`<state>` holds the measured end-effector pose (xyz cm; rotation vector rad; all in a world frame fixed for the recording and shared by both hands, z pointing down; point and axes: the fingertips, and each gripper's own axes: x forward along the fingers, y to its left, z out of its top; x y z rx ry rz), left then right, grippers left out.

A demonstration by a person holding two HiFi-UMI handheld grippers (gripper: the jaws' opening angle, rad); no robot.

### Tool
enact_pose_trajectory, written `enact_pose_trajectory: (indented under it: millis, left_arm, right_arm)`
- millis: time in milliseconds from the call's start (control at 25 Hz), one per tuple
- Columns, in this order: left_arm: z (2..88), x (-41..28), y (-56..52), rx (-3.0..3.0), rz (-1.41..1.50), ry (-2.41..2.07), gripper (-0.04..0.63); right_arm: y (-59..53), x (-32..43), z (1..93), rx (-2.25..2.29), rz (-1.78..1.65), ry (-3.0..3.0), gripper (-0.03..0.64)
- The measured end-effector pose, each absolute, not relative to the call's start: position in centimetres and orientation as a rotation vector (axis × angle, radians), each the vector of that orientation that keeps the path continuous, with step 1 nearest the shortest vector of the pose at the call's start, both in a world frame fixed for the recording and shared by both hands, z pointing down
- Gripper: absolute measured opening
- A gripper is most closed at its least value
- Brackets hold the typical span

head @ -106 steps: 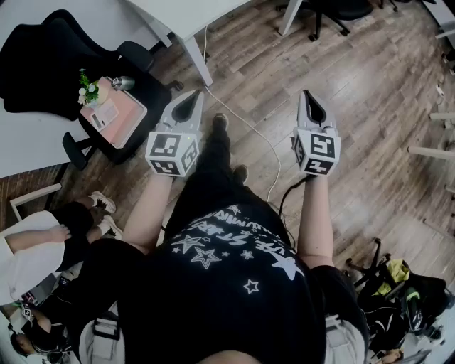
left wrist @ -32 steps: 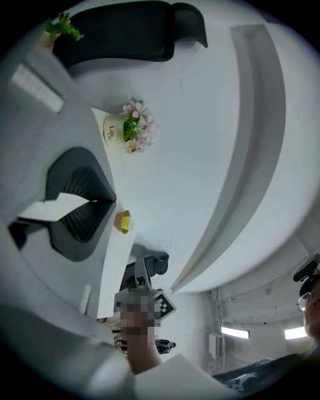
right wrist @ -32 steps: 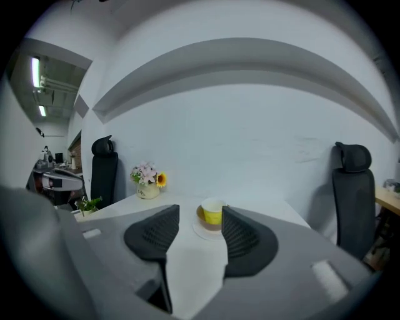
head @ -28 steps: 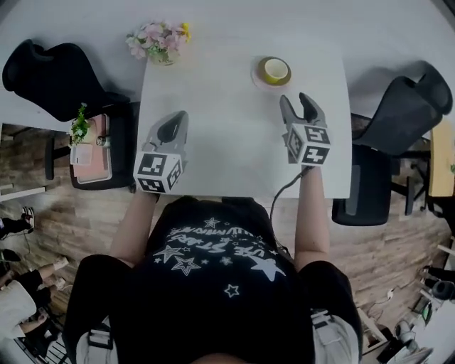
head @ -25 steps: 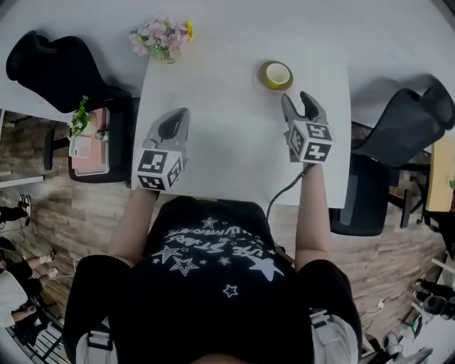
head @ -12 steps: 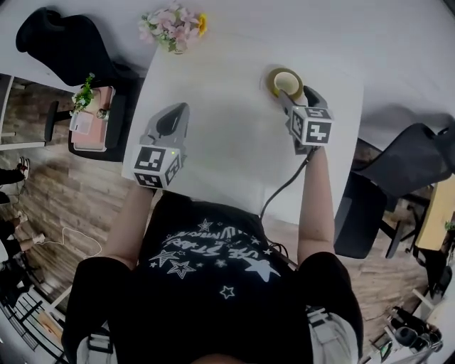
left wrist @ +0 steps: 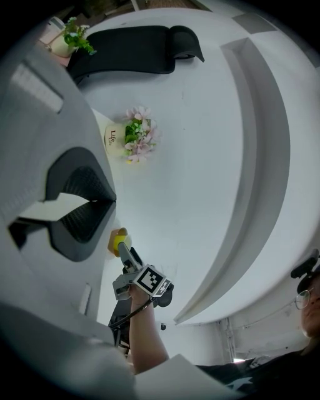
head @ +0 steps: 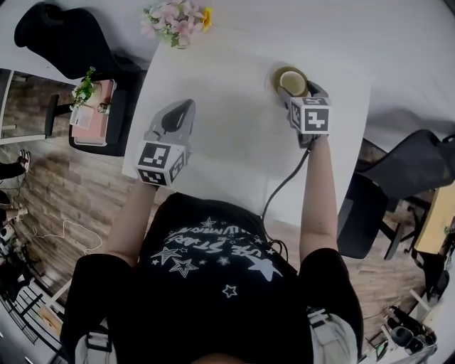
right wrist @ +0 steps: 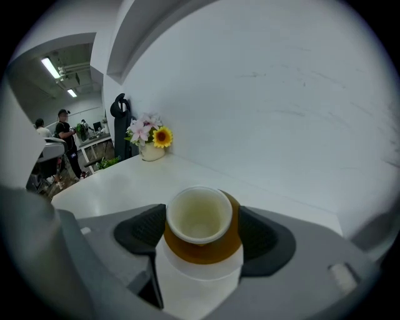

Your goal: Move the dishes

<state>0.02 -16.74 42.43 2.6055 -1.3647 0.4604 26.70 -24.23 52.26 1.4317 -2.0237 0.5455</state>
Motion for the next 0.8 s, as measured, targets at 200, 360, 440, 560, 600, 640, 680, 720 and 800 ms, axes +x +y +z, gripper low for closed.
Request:
enact_pose_trajectory:
  millis: [200,360,440,560,600,640,680,720,800]
  left_arm:
    - [42.7,-0.4,-17.3,2.608,0.462,-1.354,0.011]
    - [42.7,-1.1,-17.7,2.615,0.458,-1.342,0.011]
    - [42.7,-1.4,-17.9,2.615,0.448,-1.336,0.011]
    - [42.7,-1.8,-18.1,2.624,0.432,-1.319,0.011]
    - [42.6,-1.8,-18.2,2.63,0.428,-1.313,0.011]
    - [42.5,-1.9,-18.2,2.637,0.422,-1.307,0.011]
    - [42.4,-2.0,-18.4,2.642,0.415,-1.302,0.011]
    - [42.3,-2.1,-18.5,2.647,0.406,-1.299,0.011]
    - [42.0,-2.6,-19.0,2.654,0.39,-1.299,0.011]
  right_arm:
    - [-24.3,26.4,52.8,1.406,0.53,-1.993,0.359]
    - [-24.3,26.3,52.3,1.426,0.521,-1.992,0.348]
    - [-24.4,26.4,52.1,1.444,0.52,-1.987,0.345]
    - [-24.4,26.3,51.1,1.469,0.504,-1.982,0.344]
    - [-24.4,26.3,50.6,1.48,0.495,-1.984,0.344]
    - [-24.4,26.3,50.1,1.491,0.489,-1.984,0.344]
    - [-24.3,26.4,49.6,1.502,0.486,-1.981,0.344]
    - [-24.4,26.3,49.1,1.511,0.483,-1.979,0.344]
    - [-24.7,26.0,47.9,1.528,0.466,-1.988,0.344]
